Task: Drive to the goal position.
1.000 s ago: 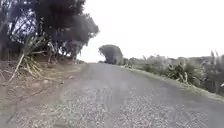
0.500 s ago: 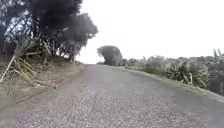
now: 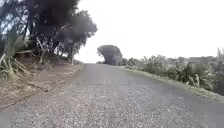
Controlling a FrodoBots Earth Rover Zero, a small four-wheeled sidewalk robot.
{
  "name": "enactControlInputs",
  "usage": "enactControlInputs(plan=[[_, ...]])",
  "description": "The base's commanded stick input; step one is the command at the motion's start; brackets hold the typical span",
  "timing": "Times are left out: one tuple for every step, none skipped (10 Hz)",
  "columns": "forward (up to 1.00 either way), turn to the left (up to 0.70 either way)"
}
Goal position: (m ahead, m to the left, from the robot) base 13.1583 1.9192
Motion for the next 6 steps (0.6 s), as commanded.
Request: enactControlInputs(plan=[[0.70, 0.00], [0.70, 0.00], [0.70, 0.00], [0.70, 0.00], [0.70, 0.01], [0.70, 0.02]])
